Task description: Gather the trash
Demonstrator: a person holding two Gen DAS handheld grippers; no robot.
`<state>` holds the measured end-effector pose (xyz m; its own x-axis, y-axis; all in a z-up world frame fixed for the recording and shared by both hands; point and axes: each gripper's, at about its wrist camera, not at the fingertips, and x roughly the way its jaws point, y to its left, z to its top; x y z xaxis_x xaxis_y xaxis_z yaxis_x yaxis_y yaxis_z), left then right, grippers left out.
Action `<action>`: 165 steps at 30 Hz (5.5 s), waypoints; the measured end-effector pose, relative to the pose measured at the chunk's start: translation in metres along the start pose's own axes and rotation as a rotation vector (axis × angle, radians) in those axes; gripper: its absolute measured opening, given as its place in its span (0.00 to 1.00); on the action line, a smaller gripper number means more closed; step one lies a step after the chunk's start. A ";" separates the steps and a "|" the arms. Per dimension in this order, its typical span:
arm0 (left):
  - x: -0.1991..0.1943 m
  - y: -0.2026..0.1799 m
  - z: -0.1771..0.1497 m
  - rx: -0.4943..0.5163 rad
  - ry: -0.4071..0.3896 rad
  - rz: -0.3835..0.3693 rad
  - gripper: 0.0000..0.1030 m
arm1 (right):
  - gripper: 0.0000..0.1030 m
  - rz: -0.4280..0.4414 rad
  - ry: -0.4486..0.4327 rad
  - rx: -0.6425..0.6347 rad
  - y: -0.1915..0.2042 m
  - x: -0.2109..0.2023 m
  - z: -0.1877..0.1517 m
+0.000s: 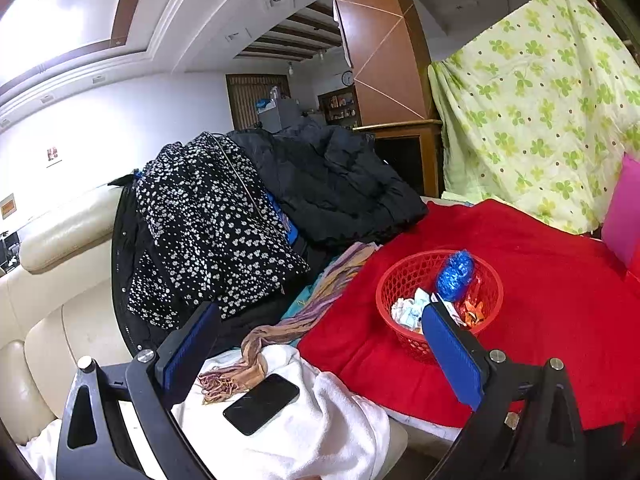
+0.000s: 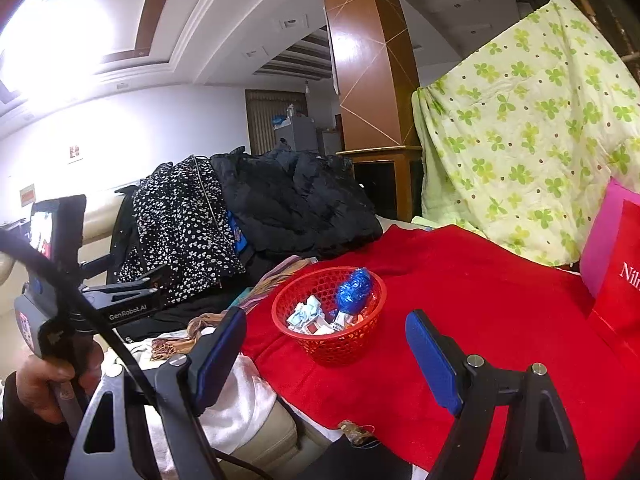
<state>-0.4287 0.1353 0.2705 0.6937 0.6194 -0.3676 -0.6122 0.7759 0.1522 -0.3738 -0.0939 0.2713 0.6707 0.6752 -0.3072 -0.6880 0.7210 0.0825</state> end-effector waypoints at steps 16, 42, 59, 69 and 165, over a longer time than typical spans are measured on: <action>0.016 -0.018 -0.015 0.045 0.063 -0.026 0.97 | 0.82 -0.002 0.040 0.019 -0.001 0.015 -0.015; 0.028 -0.039 -0.046 0.070 0.131 -0.085 0.97 | 0.82 -0.086 0.031 0.039 -0.005 0.030 -0.024; 0.038 -0.040 -0.052 0.072 0.166 -0.103 0.97 | 0.82 -0.104 0.016 0.035 -0.005 0.034 -0.021; 0.043 -0.036 -0.055 0.065 0.178 -0.106 0.97 | 0.82 -0.128 -0.019 0.000 -0.001 0.033 -0.008; 0.092 -0.008 -0.071 0.046 0.292 -0.022 0.97 | 0.82 -0.070 0.055 -0.052 0.018 0.087 -0.010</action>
<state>-0.3870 0.1776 0.1701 0.5641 0.5466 -0.6190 -0.5755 0.7978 0.1800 -0.3310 -0.0239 0.2369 0.7022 0.6131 -0.3619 -0.6548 0.7558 0.0099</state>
